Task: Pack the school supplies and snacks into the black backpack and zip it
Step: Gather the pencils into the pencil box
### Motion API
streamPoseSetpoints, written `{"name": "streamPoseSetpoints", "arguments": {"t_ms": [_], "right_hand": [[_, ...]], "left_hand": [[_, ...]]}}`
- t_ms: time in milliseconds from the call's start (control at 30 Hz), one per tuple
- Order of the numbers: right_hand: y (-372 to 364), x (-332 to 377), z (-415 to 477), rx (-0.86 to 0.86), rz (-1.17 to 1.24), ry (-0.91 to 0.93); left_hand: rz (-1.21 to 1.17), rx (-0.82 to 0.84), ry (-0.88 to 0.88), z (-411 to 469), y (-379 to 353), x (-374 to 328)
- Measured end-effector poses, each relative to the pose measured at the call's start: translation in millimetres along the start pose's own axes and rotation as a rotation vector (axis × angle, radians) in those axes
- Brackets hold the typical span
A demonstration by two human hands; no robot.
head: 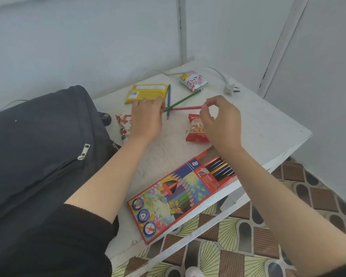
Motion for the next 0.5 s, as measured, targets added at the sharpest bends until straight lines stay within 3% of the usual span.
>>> {"name": "streamPoseSetpoints", "arguments": {"t_ms": [167, 367, 500], "right_hand": [[39, 1, -2, -0.114, 0.367, -0.125], [70, -10, -6, -0.215, 0.358, -0.199], [75, -20, -13, -0.234, 0.332, -0.243]], "left_hand": [[-0.212, -0.148, 0.016, 11, 17, -21], [-0.606, -0.307, 0.035, 11, 45, -68], [-0.787, -0.288, 0.035, 4, 54, -100]]}}
Point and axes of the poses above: each hand's wrist, its own z-axis towards the middle knuckle, its own y-axis out of the back of the hand, x = y × z, the point moved 1 cm from there along z, towards the middle knuckle, and after that the axes turned 9 degrees about -z, right-handed, at the moved point
